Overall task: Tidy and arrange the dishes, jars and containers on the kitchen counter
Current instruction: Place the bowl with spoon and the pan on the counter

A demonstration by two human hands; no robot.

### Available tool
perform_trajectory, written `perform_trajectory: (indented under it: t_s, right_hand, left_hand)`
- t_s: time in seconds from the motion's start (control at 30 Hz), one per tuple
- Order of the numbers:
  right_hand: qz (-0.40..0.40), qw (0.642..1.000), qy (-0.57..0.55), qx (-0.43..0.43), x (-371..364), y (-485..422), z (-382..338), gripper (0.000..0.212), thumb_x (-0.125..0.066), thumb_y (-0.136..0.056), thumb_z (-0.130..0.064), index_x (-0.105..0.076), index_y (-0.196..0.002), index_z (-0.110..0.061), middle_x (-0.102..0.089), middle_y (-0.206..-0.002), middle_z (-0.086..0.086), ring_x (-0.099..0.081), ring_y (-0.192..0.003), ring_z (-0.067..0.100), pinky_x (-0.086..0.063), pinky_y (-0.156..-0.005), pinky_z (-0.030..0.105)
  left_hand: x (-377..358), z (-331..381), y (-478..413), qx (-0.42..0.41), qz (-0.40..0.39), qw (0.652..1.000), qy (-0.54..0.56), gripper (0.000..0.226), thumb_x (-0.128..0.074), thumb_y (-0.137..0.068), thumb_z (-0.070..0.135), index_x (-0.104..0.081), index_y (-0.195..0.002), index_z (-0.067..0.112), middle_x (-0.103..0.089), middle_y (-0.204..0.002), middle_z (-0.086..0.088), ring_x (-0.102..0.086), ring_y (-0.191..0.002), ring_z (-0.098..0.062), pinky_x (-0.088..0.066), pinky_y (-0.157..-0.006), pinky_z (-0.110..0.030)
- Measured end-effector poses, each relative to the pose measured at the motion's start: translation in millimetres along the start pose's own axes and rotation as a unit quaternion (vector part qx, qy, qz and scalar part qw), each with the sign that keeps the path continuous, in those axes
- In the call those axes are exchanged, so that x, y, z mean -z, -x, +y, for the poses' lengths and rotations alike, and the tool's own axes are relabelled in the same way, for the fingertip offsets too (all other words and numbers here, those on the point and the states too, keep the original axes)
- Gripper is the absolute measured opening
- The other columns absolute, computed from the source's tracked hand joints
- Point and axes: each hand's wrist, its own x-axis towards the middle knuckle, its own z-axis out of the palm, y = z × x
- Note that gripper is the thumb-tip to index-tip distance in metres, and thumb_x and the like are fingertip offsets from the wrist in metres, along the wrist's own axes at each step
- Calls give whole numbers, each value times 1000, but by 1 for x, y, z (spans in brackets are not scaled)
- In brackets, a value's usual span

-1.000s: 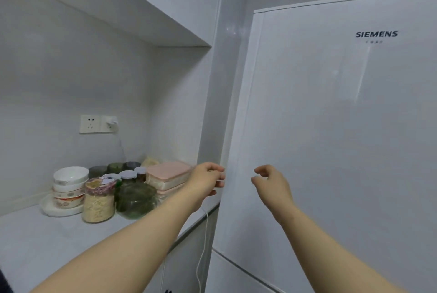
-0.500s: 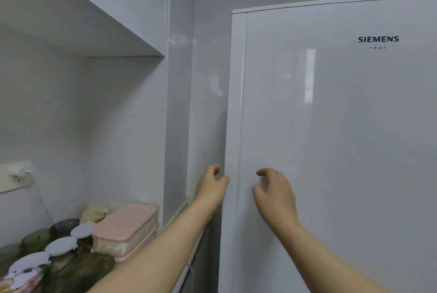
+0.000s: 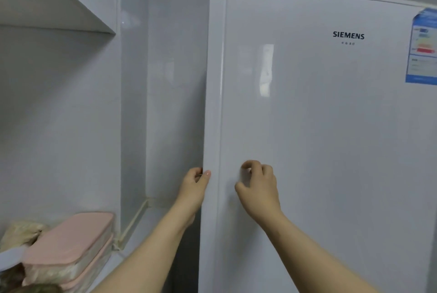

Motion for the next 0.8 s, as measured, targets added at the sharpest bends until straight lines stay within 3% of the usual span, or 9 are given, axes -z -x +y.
perform_trajectory:
  t_s: [0.07, 0.2, 0.33, 0.47, 0.63, 0.8]
  right_hand:
    - [-4, 1000, -4, -13, -5, 7, -1, 44, -50, -86, -18, -41, -128, -24, -35, -128, 0, -37, -117, 18, -36, -98, 27]
    - [-11, 999, 26, -25, -17, 29, 3, 49, -51, -86, -19, -38, -133, -27, -30, -136, -2, -33, -123, 19, -34, -102, 27]
    - [9, 998, 67, -15, -18, 47, 6, 51, -51, -86, -20, -36, -134, -29, -28, -138, -1, -33, -122, 20, -31, -100, 26]
    - [50, 997, 63, 10, -7, 70, 2, 49, -51, -86, -21, -38, -133, -30, -28, -137, -2, -31, -121, 20, -31, -101, 27]
    - [67, 996, 47, 47, 27, 118, -2, 49, -53, -88, -26, -37, -135, -30, -24, -144, -5, -22, -133, 17, -22, -110, 31]
    - [81, 996, -13, 45, 78, 175, 3, 49, -54, -90, -28, -38, -136, -29, -24, -147, -3, -20, -137, 16, -18, -110, 29]
  left_hand:
    - [3, -3, -1, -3, -14, 1000, 5, 24, -45, -98, 16, -52, -118, 4, -60, -107, -10, -55, -83, -11, -43, -63, -11]
    - [4, -8, 0, -6, -9, 1000, 26, 29, -47, -98, 14, -50, -123, 0, -60, -115, -13, -55, -96, -16, -44, -75, -18]
    - [6, -5, 12, -19, -16, 999, 47, 21, -48, -97, 13, -51, -116, 5, -59, -107, -8, -54, -94, -14, -44, -73, -11]
    - [8, -3, 45, -33, -6, 998, 57, 22, -52, -95, 16, -53, -115, 8, -61, -107, -7, -55, -98, -15, -43, -86, -22]
    - [8, 12, 107, -38, 12, 997, 66, 12, -62, -88, 21, -59, -97, 13, -60, -87, 0, -54, -81, -11, -44, -70, -19]
    - [1, 42, 186, -51, -36, 994, 85, 13, -62, -87, 19, -61, -77, 12, -55, -72, -4, -50, -64, -11, -42, -57, -18]
